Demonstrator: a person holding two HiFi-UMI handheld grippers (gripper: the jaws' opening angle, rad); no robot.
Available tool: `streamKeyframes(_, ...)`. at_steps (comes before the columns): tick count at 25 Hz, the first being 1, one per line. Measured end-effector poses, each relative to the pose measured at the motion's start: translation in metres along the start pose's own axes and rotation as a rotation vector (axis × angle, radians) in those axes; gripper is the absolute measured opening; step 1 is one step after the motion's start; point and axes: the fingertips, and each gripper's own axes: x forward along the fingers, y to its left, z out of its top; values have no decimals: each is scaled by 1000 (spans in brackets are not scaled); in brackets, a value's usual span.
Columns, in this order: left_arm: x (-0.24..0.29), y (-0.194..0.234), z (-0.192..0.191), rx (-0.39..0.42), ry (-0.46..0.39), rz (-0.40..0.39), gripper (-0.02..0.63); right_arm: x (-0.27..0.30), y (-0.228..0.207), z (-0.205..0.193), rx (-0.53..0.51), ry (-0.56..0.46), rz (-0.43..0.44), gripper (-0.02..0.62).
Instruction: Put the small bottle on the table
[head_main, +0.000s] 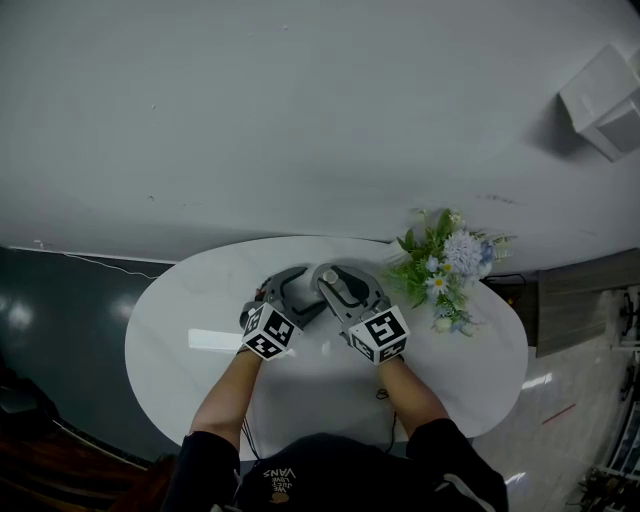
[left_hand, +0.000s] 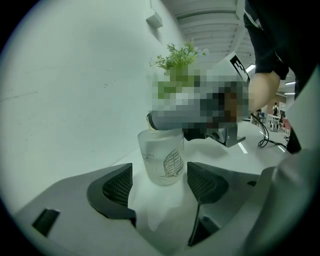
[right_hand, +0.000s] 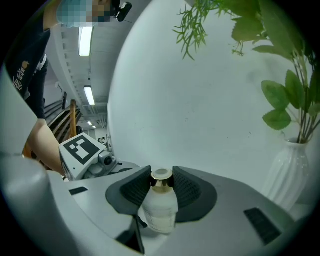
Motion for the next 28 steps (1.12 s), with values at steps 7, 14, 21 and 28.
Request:
streamKeyframes(7, -11, 2, 4, -8, -35, 24, 364, 4, -11, -5, -12, 2, -41, 155)
streamKeyframes(14, -29, 5, 4, -32, -69, 69, 343, 11, -18, -3, -65, -10, -62, 155)
streamKeyframes(21, -47, 13, 7, -65, -113, 119, 295, 18, -28, 0, -107, -29, -91, 155)
streamKeyframes(28, -62, 12, 10, -83, -142, 156, 278, 25, -35, 4, -129, -59, -112, 155)
